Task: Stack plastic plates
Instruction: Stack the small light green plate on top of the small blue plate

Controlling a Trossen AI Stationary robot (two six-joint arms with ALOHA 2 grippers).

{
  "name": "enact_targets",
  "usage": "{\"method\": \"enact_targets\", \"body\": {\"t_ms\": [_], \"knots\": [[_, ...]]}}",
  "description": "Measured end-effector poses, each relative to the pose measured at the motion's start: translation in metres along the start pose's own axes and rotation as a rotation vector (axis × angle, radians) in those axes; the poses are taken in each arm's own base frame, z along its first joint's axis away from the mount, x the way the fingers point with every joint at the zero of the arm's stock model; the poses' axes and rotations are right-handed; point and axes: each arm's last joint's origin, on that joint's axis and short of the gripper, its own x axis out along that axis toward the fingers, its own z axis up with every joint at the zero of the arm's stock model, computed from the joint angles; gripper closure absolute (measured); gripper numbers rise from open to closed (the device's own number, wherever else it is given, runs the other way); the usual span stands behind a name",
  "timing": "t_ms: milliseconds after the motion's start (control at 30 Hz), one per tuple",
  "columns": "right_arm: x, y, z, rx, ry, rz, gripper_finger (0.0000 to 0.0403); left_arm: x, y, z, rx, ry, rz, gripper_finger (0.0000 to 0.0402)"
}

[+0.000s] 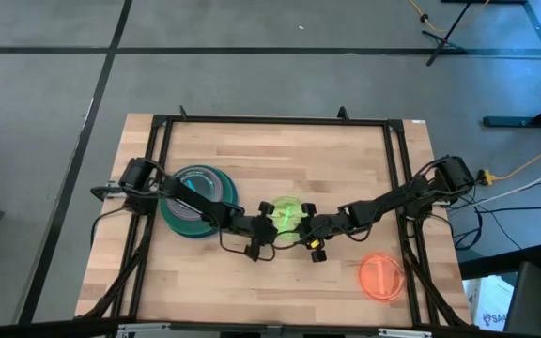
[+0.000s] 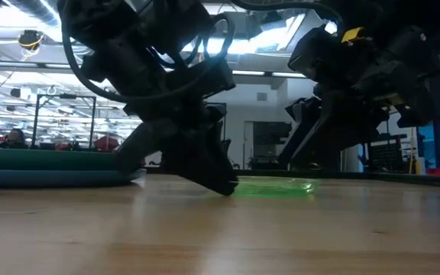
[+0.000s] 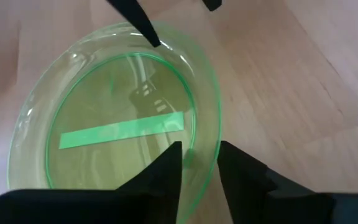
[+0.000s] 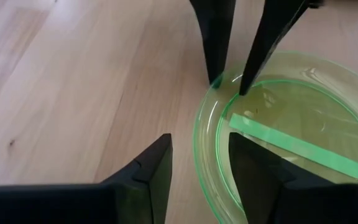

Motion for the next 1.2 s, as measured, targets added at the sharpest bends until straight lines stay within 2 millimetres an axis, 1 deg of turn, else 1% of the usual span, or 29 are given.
{"method": "enact_targets", "body": {"t_ms": [100, 233, 300, 367, 467, 567, 667, 767, 833, 900, 1000, 1100, 1200], "knots": [[0.0, 0.0, 0.0, 0.001, 0.001, -0.001, 0.0253, 0.0, 0.0, -0.001, -0.004, 0.006, -0.002, 0.0333], [0.0, 0.0, 0.0, 0.01, 0.001, -0.009, 0.0253, 0.0, 0.001, -0.001, 0.001, 0.008, 0.004, 0.0388], [-0.003, 0.0, 0.004, 0.021, 0.021, -0.011, 0.0253, -0.002, -0.001, 0.0, 0.007, 0.012, 0.026, 0.0395], [-0.009, 0.0, 0.012, 0.02, 0.038, -0.012, 0.0253, -0.005, -0.004, 0.001, 0.019, 0.025, 0.056, 0.0395], [-0.023, 0.001, 0.023, 0.024, 0.062, -0.01, 0.0253, -0.019, -0.008, 0.007, 0.026, 0.033, 0.059, 0.0399], [-0.041, 0.01, 0.033, 0.018, 0.049, -0.014, 0.0253, -0.041, -0.009, 0.016, 0.012, 0.019, 0.065, 0.0399], [-0.064, 0.025, 0.04, 0.007, 0.001, 0.009, 0.0253, -0.067, -0.009, 0.024, 0.024, 0.021, 0.109, 0.04], [-0.084, 0.039, 0.042, 0.028, -0.031, 0.017, 0.0253, -0.102, -0.007, 0.031, 0.007, 0.013, 0.155, 0.04], [-0.094, 0.046, 0.041, 0.048, -0.039, 0.002, 0.0253, -0.127, -0.003, 0.032, -0.033, 0.008, 0.169, 0.04], [-0.1, 0.053, 0.038, 0.052, -0.034, -0.016, 0.0253, -0.15, 0.001, 0.029, -0.096, 0.032, 0.185, 0.04], [-0.103, 0.061, 0.034, 0.065, -0.027, -0.042, 0.0253, -0.18, 0.007, 0.018, -0.213, 0.086, 0.214, 0.04], [-0.104, 0.064, 0.031, 0.087, -0.005, -0.055, 0.0253, -0.201, 0.012, 0.003, -0.327, 0.165, 0.244, 0.04], [-0.104, 0.064, 0.027, 0.136, 0.021, -0.066, 0.0253, -0.214, 0.014, -0.012, -0.415, 0.271, 0.285, 0.04]]}}
